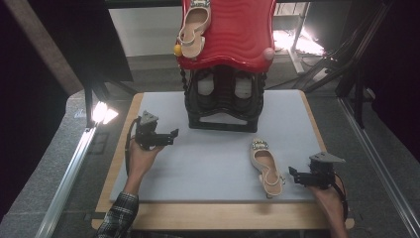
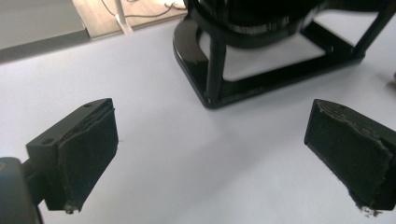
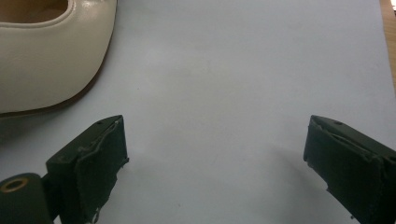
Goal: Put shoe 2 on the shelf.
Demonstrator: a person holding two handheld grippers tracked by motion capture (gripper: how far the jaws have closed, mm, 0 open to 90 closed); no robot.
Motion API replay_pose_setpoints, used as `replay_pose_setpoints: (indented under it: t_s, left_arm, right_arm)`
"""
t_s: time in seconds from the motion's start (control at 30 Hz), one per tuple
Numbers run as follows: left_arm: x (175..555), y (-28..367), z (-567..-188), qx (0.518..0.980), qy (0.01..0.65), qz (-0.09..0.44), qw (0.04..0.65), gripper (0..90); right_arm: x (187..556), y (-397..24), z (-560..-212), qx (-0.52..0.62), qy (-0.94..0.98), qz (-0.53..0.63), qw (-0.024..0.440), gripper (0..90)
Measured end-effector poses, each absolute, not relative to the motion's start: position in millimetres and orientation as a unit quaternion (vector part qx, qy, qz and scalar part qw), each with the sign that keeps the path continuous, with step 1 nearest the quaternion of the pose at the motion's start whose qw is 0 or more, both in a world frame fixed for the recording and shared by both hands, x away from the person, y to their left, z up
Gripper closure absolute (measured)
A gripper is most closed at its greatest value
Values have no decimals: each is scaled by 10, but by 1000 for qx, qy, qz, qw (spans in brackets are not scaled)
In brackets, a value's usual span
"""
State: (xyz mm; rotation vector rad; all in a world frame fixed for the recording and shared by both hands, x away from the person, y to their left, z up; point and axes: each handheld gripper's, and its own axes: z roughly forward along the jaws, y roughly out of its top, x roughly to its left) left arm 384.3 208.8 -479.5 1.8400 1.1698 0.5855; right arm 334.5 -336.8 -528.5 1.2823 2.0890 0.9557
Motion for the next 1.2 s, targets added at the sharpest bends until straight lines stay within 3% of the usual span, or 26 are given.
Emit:
replay_pose_setpoints:
  t_s: [0.57,0.77,1.2]
  left_arm:
    - [3335,1859,-5381,772,488,192,358,25]
    - [3257,1824,-5505,783,498,186,323,25]
    - [3245,1840,-5524,776,507,181,330,22]
  right_arm:
    - [3435,-3340,-5193,494,771,350,198,45]
    - [3470,-3303,-5008,493,764,369,193,143]
    - [3628,-2895,-4777,450,786,396,150,347]
